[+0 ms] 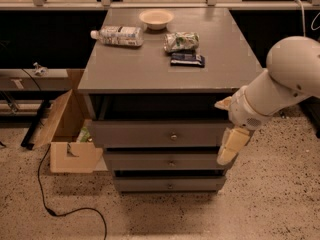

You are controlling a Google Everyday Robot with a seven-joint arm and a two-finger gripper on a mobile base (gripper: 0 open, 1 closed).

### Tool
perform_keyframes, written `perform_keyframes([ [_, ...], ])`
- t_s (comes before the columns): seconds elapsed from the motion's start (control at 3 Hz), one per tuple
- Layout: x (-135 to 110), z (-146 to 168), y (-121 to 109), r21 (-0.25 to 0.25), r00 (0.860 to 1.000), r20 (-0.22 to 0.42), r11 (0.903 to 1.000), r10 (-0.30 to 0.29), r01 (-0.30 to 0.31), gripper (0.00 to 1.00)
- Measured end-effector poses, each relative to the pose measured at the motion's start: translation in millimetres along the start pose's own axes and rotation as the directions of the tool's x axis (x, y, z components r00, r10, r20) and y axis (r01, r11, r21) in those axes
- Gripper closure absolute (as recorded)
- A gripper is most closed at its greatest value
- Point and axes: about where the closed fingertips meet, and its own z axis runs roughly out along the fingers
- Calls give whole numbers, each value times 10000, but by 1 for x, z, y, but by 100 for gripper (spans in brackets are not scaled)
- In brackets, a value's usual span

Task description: Open top drawer

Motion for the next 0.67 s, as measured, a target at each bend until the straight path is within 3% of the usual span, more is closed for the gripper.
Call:
perform_keyframes([
  [0.67, 2, 60, -32, 88, 9994, 263, 9997, -217, 215, 0],
])
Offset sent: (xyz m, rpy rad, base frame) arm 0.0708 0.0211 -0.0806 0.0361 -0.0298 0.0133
